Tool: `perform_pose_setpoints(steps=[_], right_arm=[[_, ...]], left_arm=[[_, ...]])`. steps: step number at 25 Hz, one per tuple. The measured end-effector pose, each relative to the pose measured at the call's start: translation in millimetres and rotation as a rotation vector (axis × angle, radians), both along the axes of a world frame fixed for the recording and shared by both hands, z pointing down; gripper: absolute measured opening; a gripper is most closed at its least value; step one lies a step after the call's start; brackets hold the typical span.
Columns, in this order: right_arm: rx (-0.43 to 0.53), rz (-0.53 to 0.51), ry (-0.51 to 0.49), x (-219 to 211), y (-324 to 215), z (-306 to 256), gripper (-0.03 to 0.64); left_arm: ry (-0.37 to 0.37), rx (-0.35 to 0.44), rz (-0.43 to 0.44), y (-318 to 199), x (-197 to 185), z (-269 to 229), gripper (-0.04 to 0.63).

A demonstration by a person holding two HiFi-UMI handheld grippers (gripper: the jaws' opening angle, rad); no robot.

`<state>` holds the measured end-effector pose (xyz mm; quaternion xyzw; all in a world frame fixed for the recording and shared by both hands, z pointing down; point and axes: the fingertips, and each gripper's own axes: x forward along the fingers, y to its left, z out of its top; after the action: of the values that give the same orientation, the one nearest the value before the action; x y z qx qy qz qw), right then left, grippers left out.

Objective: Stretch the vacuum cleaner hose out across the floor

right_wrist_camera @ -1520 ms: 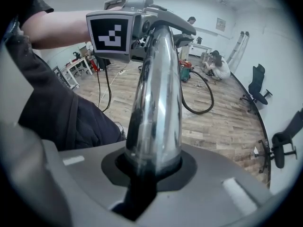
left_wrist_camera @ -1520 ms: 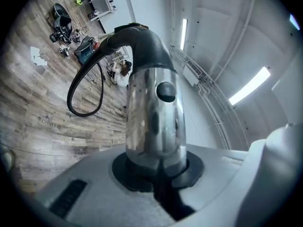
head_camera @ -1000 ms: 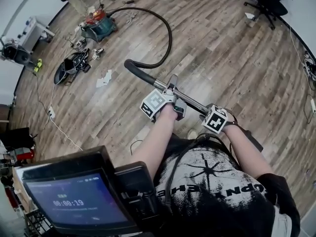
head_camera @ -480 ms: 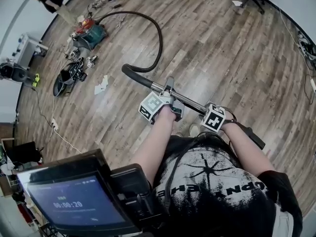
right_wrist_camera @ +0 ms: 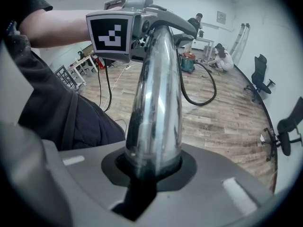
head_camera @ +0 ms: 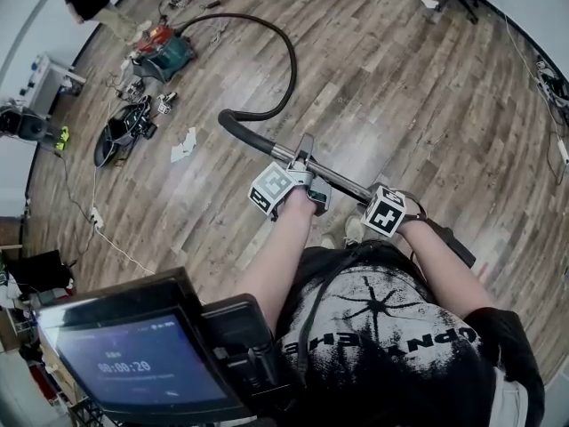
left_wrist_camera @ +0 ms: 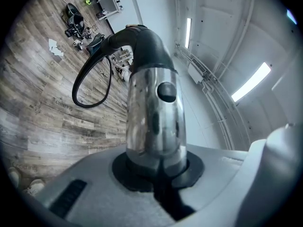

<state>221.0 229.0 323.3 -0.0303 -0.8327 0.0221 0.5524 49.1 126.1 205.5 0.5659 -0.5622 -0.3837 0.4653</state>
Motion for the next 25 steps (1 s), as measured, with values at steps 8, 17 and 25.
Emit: perform_pose_setpoints(steps=[8,17,25], right_arm=[[-0.023,0.038,0.039,-1.8,41.0,11.4,0.075],[-0.062,0.133,0.075,47.9,81.6,26.6,0.074],[-0.035,0.122,0.052,117.8,64.1,15.9,0.075]], left_arm=[[0.038,-0.033,0.035,32.1,-2.1,20.8,0.037],[0.066,-0.075,0.142,53.0,57.0,48.5,0.037],[0.049,-0.04,0.121,38.6,125.4,29.5,0.037]])
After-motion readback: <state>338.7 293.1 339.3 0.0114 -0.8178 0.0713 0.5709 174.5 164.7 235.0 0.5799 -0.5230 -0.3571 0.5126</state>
